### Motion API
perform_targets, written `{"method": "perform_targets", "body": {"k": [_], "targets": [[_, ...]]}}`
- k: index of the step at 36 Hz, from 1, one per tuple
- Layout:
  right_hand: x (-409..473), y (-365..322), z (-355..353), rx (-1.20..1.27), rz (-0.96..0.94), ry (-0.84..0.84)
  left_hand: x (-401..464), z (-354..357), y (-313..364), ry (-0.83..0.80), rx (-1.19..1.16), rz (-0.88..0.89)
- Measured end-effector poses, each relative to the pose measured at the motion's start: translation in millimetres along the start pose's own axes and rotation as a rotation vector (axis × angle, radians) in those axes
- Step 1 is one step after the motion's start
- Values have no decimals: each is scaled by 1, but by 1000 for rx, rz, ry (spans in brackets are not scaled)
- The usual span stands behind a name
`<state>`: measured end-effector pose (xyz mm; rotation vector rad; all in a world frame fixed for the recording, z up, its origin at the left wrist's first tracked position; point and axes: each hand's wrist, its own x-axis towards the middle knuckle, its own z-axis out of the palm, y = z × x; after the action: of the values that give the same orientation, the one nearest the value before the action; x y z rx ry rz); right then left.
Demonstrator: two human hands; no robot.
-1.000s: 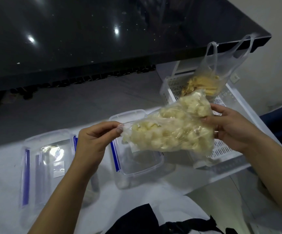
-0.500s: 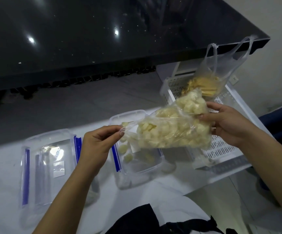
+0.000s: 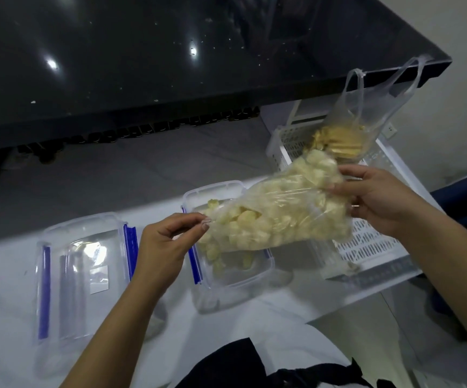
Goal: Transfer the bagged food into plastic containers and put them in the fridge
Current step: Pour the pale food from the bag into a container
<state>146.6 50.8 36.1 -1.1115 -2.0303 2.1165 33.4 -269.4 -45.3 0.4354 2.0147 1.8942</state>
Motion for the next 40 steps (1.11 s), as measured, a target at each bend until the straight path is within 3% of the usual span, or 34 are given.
{"method": "perform_targets", "body": {"k": [17, 21, 26, 31, 36, 40], "targets": [[6, -8, 10, -69, 16, 11, -3, -6, -11, 54, 5, 10], [3, -17, 14, -88, -46, -94, -6, -9, -13, 1, 56, 8], [8, -16, 28, -157, -57, -85, -9, -9, -15, 10, 55, -10], [10, -19, 24, 15, -49, -179, -12, -11, -10, 25, 102, 22], [13, -15, 23, -44, -29, -104, -15, -10, -11, -28, 281, 34], [9, -19, 14, 80, -71, -196, -17, -12, -7, 41, 264, 114]]}}
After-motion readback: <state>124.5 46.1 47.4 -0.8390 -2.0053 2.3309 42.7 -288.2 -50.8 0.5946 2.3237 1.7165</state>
